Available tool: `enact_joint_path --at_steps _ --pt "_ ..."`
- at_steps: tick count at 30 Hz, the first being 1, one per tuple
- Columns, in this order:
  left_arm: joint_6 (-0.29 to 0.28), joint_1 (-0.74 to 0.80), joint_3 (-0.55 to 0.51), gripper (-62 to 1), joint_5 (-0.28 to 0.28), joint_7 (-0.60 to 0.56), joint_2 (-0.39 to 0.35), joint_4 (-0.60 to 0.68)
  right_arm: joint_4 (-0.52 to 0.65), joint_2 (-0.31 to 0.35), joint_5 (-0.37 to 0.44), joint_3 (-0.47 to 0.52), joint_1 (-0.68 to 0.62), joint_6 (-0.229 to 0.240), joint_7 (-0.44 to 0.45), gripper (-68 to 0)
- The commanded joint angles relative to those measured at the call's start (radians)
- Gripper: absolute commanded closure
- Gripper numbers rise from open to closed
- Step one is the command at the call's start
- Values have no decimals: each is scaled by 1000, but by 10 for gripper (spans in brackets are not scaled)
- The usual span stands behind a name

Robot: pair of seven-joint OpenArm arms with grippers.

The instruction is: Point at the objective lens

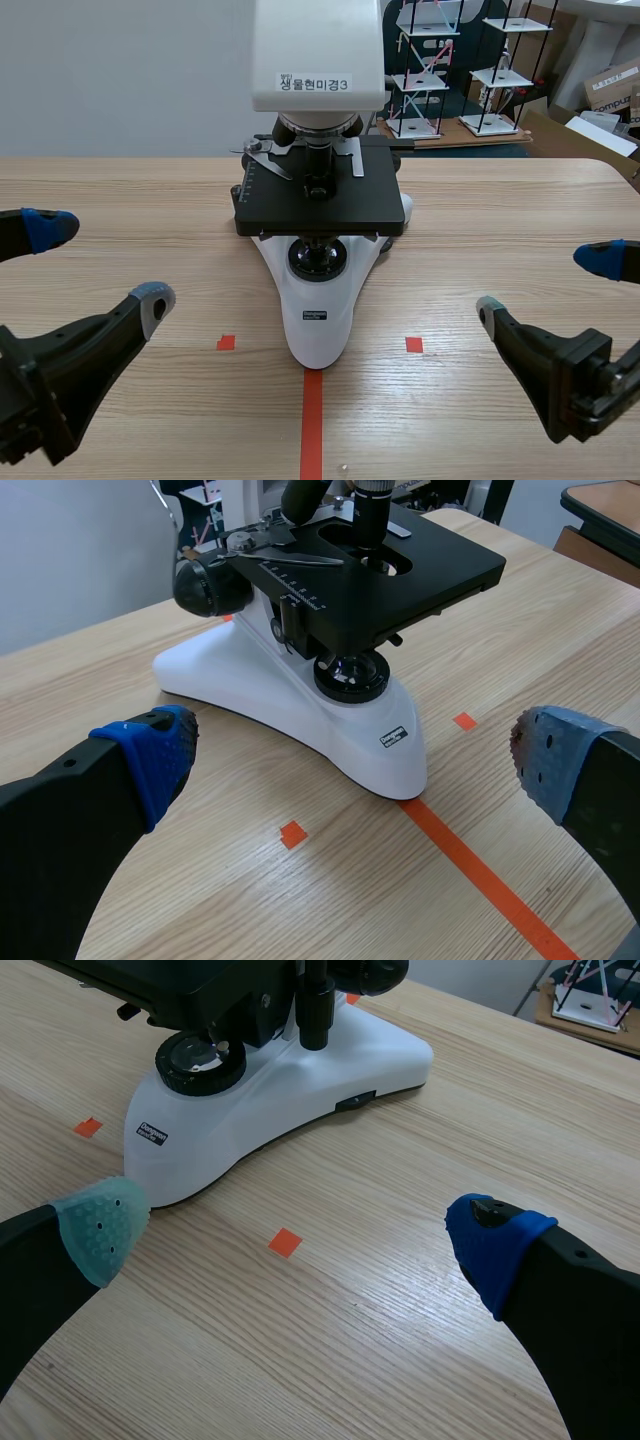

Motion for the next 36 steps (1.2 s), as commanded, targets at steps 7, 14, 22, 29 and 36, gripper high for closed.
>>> enact_joint_path --at_steps 7,14,22,29,36 --pt "-5 -112 86 -378 -10 33 5 0 19 8 6 12 -2 0 16 -679" --pt "-5 -291 195 -239 -10 31 5 -85 19 8 6 12 -2 0 16 -679" --pt "-5 -471 311 -78 -9 39 5 -181 19 8 6 12 -2 0 16 -679" --pt "-5 -593 387 -44 -9 55 22 -249 19 8 6 12 -2 0 16 -679" --pt "-3 -688 465 -44 -9 77 28 -298 19 8 6 12 -2 0 17 -679"
